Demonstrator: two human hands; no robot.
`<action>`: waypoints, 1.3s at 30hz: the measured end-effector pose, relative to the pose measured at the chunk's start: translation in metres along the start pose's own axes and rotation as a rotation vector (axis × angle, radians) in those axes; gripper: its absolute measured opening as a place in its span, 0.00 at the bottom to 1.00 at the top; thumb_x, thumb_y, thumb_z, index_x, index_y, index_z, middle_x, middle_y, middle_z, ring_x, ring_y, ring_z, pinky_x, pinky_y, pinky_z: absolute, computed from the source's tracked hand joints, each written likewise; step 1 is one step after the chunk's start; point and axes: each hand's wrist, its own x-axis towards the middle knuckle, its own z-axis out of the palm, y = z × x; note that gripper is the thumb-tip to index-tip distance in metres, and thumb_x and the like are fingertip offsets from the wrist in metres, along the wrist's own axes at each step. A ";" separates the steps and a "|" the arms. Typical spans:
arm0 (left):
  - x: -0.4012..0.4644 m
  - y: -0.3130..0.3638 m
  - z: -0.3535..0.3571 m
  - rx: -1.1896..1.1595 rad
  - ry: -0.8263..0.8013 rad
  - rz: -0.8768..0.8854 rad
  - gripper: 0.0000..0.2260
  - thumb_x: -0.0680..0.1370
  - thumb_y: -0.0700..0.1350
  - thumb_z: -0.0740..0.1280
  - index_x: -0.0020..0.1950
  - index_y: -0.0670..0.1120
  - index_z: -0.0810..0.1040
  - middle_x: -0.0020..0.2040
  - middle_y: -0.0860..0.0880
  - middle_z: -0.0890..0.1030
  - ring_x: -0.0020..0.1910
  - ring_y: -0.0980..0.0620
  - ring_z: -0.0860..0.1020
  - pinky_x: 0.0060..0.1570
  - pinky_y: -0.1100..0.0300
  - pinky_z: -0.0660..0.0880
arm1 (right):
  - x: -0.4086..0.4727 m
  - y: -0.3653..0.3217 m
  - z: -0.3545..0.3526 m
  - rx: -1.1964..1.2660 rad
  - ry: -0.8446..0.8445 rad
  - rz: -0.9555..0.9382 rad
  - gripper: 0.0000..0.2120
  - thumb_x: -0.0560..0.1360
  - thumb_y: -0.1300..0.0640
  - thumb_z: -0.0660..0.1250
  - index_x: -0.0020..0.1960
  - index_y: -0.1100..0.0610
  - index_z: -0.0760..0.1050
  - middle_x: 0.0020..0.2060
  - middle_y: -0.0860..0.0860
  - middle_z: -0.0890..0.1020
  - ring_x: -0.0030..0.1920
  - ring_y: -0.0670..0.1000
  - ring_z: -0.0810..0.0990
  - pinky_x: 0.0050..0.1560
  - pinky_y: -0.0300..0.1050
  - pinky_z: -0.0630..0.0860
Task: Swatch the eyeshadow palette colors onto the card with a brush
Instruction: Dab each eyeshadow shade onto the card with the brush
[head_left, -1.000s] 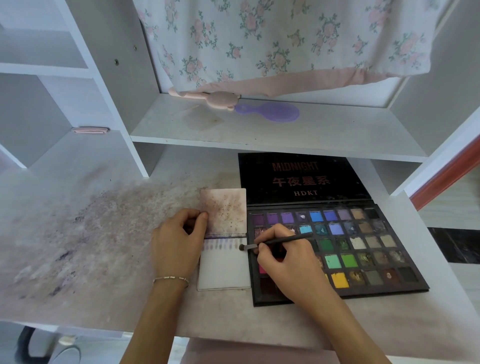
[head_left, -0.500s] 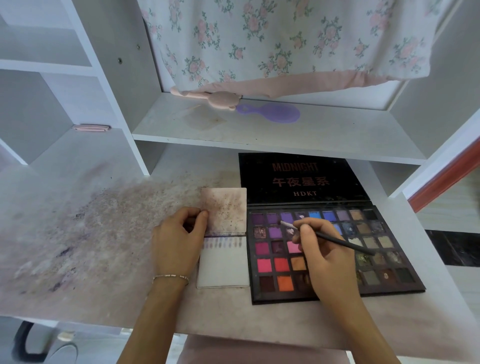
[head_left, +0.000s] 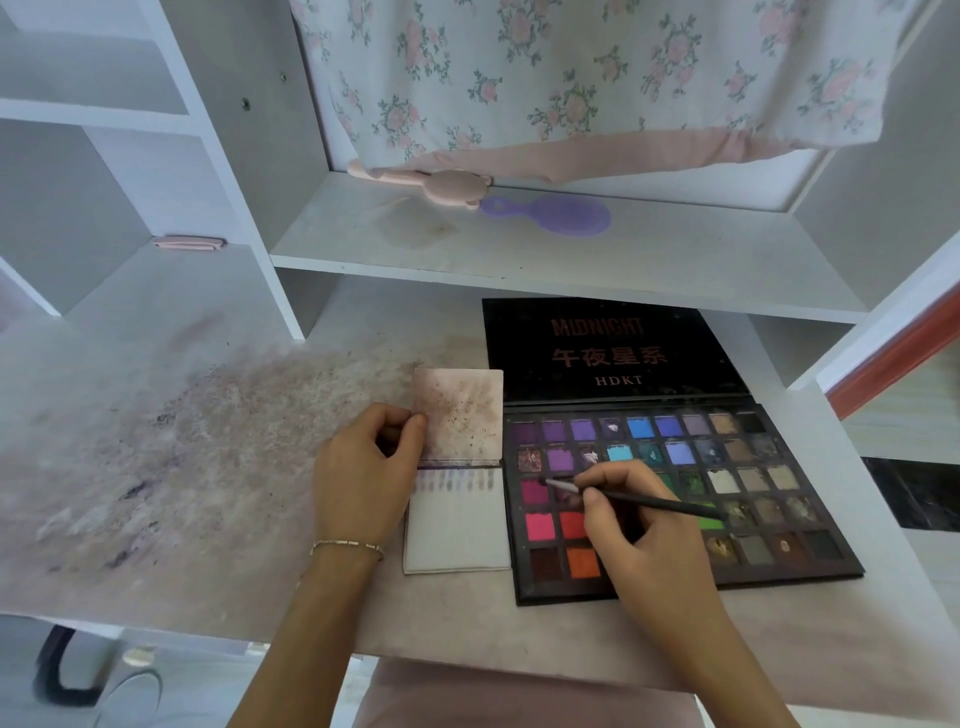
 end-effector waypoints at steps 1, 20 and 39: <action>0.000 0.000 0.000 0.003 0.000 -0.002 0.09 0.73 0.44 0.68 0.34 0.55 0.74 0.30 0.59 0.76 0.31 0.60 0.74 0.33 0.65 0.68 | 0.000 0.000 0.001 -0.010 0.004 -0.006 0.13 0.73 0.65 0.64 0.39 0.47 0.73 0.40 0.44 0.78 0.35 0.43 0.75 0.31 0.28 0.70; 0.001 0.001 -0.001 0.018 -0.018 -0.016 0.07 0.73 0.45 0.68 0.35 0.52 0.76 0.30 0.58 0.77 0.32 0.60 0.75 0.35 0.61 0.70 | 0.001 0.000 0.002 -0.174 0.011 -0.069 0.14 0.72 0.65 0.65 0.38 0.46 0.72 0.28 0.43 0.73 0.32 0.41 0.73 0.29 0.27 0.66; 0.011 -0.001 -0.021 0.050 -0.227 -0.040 0.06 0.72 0.48 0.69 0.35 0.57 0.79 0.35 0.59 0.81 0.38 0.59 0.79 0.41 0.62 0.75 | 0.002 -0.022 0.043 0.098 -0.135 -0.026 0.10 0.73 0.62 0.65 0.40 0.47 0.72 0.37 0.43 0.82 0.37 0.44 0.79 0.35 0.32 0.74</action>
